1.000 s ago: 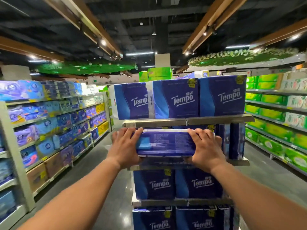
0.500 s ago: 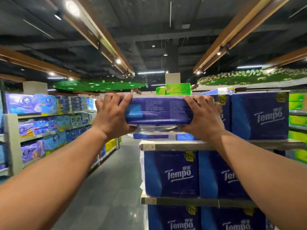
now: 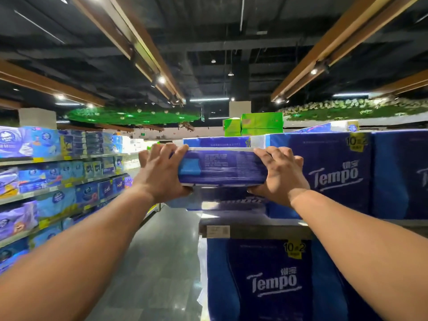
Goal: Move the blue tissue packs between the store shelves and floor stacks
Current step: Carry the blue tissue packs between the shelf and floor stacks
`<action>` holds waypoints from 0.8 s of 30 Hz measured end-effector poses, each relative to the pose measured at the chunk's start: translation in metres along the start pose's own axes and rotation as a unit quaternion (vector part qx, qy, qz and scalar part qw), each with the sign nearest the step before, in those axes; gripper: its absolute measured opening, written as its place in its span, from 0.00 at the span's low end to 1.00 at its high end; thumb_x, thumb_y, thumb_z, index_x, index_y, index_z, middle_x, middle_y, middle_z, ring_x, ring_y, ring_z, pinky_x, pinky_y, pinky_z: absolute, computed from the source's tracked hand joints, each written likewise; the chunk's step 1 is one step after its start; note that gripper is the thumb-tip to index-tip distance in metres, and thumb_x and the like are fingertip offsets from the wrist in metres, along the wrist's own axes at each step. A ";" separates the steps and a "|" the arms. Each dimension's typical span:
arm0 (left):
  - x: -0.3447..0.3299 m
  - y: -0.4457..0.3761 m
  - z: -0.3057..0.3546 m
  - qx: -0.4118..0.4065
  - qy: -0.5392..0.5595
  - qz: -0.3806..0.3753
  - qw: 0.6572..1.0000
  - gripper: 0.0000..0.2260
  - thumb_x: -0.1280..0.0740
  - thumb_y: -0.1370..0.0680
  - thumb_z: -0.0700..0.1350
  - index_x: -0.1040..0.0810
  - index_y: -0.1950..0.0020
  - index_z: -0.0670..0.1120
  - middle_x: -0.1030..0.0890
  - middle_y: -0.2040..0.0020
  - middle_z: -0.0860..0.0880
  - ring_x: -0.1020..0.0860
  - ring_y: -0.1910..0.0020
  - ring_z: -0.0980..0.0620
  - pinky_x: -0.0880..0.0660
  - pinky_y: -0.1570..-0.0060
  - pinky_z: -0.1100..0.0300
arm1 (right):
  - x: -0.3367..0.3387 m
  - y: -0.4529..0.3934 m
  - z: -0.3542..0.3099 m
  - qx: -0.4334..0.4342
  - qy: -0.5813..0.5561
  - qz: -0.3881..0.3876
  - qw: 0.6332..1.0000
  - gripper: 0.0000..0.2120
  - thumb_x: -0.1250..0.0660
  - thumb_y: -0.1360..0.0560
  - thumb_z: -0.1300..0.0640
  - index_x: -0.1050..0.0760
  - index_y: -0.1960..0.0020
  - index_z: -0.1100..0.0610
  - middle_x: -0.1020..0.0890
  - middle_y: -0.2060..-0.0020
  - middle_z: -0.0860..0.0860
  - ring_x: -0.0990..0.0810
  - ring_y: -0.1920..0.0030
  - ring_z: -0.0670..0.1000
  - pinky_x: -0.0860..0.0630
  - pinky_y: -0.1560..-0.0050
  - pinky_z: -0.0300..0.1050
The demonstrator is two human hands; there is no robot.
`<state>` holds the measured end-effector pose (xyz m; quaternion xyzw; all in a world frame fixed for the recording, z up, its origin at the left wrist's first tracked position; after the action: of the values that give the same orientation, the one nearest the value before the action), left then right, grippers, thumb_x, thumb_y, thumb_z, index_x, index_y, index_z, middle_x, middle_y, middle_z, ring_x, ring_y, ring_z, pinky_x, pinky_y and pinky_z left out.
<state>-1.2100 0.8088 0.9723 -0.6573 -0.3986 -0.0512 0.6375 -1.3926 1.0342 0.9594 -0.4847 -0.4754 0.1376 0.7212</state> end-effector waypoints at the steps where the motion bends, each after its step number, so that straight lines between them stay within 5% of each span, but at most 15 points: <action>1: -0.012 -0.010 -0.005 0.000 0.010 -0.004 1.000 0.51 0.36 0.43 0.74 0.37 0.24 0.52 0.30 0.31 0.48 0.36 0.33 0.41 0.37 0.34 0.42 | -0.011 -0.009 0.002 -0.010 0.008 -0.019 1.000 0.48 0.24 0.39 0.31 0.34 0.25 0.48 0.29 0.31 0.52 0.35 0.34 0.59 0.37 0.40 0.58; 9: -0.071 -0.137 -0.041 -0.040 0.059 -0.089 0.993 0.58 0.33 0.56 0.78 0.33 0.27 0.58 0.25 0.35 0.50 0.30 0.39 0.43 0.30 0.43 0.49 | -0.036 -0.123 0.030 -0.106 0.033 -0.196 0.974 0.56 0.19 0.46 0.33 0.37 0.23 0.42 0.27 0.31 0.51 0.33 0.31 0.58 0.32 0.33 0.57; 12: -0.084 -0.173 -0.051 -0.052 0.098 -0.111 0.988 0.61 0.29 0.55 0.78 0.35 0.24 0.57 0.28 0.32 0.49 0.31 0.35 0.43 0.28 0.38 0.47 | -0.050 -0.152 0.042 -0.124 -0.005 -0.217 0.968 0.53 0.17 0.44 0.37 0.34 0.23 0.45 0.30 0.28 0.51 0.30 0.30 0.56 0.30 0.33 0.50; 18: -0.129 -0.204 -0.052 -0.075 0.018 -0.064 0.995 0.31 0.30 0.35 0.74 0.22 0.41 0.55 0.20 0.40 0.51 0.24 0.40 0.46 0.28 0.47 0.50 | -0.107 -0.187 0.049 -0.113 0.125 -0.198 0.966 0.38 0.32 0.30 0.34 0.37 0.23 0.43 0.35 0.28 0.52 0.39 0.27 0.58 0.41 0.31 0.62; 21: -0.157 -0.204 -0.055 -0.066 0.028 -0.072 0.995 0.39 0.39 0.34 0.79 0.29 0.31 0.55 0.23 0.34 0.52 0.26 0.35 0.46 0.31 0.41 0.46 | -0.127 -0.197 0.052 -0.095 0.135 -0.191 0.968 0.40 0.34 0.33 0.28 0.34 0.27 0.46 0.30 0.31 0.53 0.35 0.30 0.59 0.39 0.33 0.61; 24: -0.173 -0.214 -0.055 -0.072 0.006 -0.084 0.994 0.52 0.51 0.42 0.87 0.32 0.30 0.54 0.25 0.35 0.51 0.27 0.38 0.46 0.32 0.41 0.44 | -0.139 -0.201 0.061 -0.095 0.114 -0.191 0.970 0.48 0.37 0.40 0.19 0.34 0.28 0.45 0.28 0.33 0.51 0.32 0.32 0.58 0.38 0.34 0.60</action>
<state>-1.4284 0.6529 1.0535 -0.6657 -0.4433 -0.1372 0.5844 -1.5666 0.8785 1.0547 -0.4633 -0.4851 -0.1047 0.7342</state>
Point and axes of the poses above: each hand's wrist, its own y-axis away from the middle knuckle, its own x-axis out of the back of the hand, z = x × y, the point moved 6 cm from there along -y, towards the middle knuckle
